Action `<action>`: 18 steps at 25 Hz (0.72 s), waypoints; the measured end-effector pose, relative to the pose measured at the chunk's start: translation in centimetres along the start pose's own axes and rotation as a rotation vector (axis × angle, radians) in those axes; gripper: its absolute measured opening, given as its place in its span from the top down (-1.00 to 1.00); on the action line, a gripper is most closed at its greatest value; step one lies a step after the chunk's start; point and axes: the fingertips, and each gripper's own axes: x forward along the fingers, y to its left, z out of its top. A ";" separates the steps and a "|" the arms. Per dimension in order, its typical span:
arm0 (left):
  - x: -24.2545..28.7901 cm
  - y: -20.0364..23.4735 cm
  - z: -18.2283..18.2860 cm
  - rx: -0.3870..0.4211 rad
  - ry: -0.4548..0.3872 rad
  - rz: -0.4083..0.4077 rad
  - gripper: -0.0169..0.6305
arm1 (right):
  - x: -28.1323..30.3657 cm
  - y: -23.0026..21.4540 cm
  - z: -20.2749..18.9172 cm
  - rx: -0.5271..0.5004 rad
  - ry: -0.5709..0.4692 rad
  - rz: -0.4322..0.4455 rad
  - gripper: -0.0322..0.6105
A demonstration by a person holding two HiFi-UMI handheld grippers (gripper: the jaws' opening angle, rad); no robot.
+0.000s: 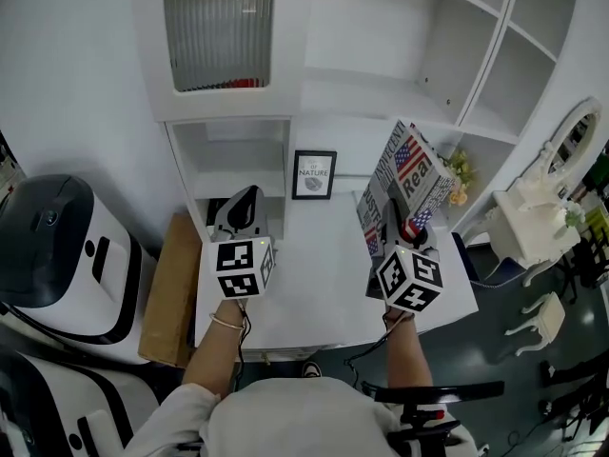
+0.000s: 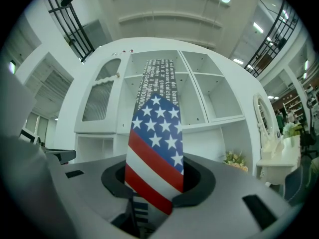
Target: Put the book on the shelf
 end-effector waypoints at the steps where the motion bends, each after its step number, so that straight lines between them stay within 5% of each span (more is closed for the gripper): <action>1: 0.1 0.0 -0.1 -0.001 0.002 0.003 0.92 | 0.1 0.0 0.1 -0.010 -0.001 0.001 0.37; 18: 1.8 -0.4 -2.0 -0.033 0.030 0.014 0.92 | 1.4 -2.2 6.1 -0.100 -0.003 0.022 0.37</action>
